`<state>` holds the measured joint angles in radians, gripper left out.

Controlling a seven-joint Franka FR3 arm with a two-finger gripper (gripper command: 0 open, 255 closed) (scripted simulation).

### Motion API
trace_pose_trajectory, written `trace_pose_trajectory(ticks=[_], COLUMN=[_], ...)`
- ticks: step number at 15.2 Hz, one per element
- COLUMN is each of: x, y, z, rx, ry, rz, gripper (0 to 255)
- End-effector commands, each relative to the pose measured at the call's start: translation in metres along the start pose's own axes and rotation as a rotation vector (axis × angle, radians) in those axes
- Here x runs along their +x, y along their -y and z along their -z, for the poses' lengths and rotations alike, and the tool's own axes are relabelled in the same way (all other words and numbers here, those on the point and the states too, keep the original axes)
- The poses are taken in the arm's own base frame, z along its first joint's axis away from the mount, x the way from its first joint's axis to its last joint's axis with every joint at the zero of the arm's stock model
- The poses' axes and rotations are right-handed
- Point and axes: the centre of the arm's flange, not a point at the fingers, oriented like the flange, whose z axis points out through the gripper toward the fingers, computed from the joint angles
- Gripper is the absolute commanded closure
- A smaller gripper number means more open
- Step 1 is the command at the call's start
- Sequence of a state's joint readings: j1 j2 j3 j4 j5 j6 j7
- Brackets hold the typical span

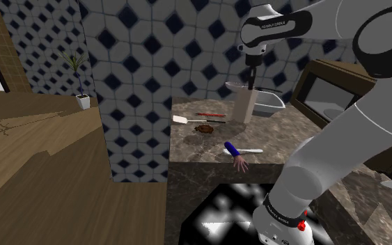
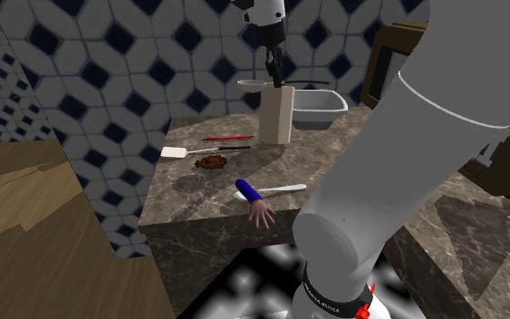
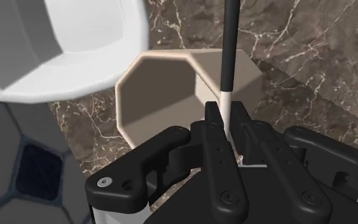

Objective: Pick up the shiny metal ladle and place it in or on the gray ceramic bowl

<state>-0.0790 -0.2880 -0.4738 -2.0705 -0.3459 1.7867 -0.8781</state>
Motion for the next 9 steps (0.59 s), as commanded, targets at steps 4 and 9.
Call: trace_pose_trajectory(ticks=[4,9], x=[-0.019,-0.038], y=[-0.063,-0.126], z=[-0.012,-0.017], rx=[0.012,0.012], ry=[0.013,0.013], rz=[0.003,0.003], gripper=[255,255])
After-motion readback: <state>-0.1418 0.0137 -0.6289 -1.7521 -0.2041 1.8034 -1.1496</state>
